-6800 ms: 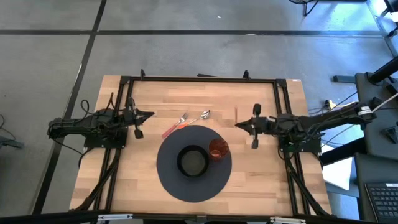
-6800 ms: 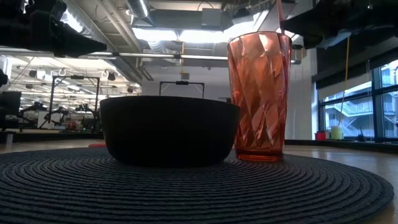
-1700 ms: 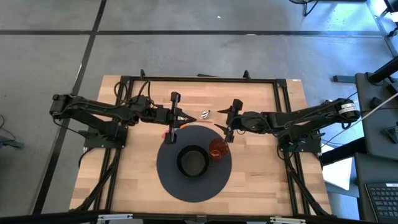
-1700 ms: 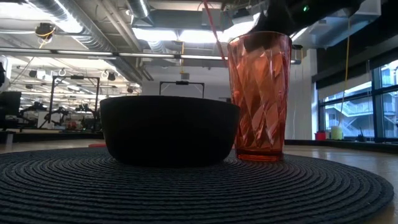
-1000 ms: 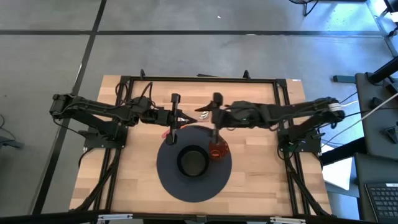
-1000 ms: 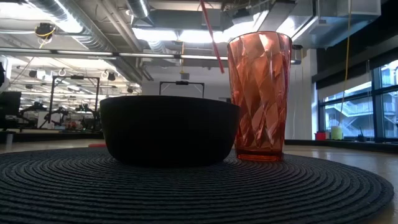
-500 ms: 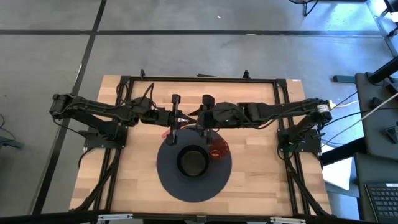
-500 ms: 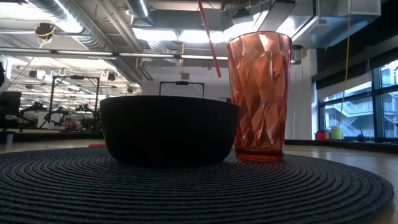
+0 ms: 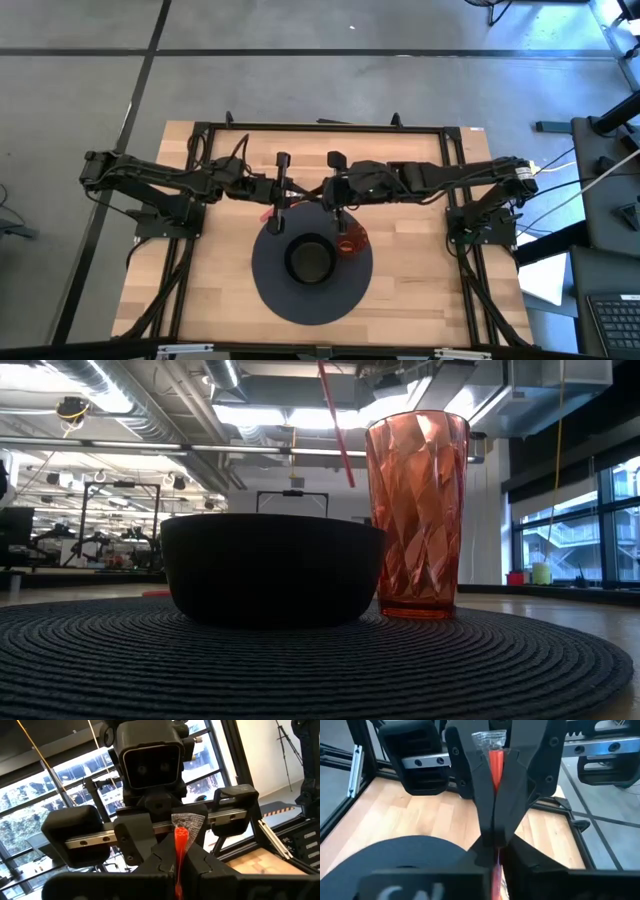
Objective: Pick & Place Utensil
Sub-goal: Put the red straw into the orange cup
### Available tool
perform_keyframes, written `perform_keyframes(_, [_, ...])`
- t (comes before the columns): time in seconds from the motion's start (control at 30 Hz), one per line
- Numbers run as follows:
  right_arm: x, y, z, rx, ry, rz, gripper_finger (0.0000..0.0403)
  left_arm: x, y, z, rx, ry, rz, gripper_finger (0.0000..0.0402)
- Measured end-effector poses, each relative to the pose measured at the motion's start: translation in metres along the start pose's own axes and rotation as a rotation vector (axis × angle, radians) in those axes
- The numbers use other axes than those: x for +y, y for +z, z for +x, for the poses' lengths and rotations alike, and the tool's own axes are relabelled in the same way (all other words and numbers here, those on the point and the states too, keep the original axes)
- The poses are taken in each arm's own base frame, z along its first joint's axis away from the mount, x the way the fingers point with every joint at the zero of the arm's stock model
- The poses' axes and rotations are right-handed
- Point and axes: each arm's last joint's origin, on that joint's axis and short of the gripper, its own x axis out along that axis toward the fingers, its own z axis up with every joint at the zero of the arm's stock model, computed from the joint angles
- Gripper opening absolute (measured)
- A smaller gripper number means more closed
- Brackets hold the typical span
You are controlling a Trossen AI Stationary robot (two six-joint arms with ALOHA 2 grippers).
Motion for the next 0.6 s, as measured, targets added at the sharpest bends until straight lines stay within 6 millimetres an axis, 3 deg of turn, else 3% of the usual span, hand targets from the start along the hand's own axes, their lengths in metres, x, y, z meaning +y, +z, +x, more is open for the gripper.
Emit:
perform_keyframes(0.37, [0.000,-0.001,0.000,0.007,0.005,-0.007,0.0005,-0.001,-0.001,0.000,0.003,-0.016,-0.019,0.0008])
perform_keyframes(0.6, [0.001,-0.004,0.000,0.041,0.014,-0.013,0.0004,-0.008,0.014,-0.012,0.009,-0.031,0.026,0.0054])
